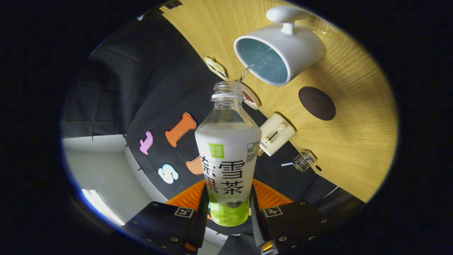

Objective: Take the bottle from table, then pour the juice into the cup, finally place the bottle on the coaster

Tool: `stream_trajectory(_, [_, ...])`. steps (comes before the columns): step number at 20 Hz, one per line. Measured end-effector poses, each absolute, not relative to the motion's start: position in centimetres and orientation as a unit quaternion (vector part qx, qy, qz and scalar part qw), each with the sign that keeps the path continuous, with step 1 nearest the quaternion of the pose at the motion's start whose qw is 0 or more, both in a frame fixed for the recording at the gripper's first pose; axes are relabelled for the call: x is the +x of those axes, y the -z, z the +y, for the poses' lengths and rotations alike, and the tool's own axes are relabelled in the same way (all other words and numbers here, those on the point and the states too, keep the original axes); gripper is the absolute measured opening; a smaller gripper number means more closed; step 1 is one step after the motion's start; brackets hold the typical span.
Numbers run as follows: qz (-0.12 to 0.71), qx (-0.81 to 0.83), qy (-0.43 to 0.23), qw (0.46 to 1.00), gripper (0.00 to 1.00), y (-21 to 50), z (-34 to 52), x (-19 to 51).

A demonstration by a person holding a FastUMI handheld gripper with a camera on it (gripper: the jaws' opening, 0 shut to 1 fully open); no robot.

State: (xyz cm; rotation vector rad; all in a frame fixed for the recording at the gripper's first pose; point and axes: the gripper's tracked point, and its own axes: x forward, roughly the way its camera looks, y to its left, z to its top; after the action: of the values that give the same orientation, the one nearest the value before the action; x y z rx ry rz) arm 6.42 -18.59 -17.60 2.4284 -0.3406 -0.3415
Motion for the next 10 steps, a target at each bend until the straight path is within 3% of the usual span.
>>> stream_trajectory(10, [-0.135, 0.934, 0.123, 0.308, 0.55, 17.35, -18.36, 6.86])
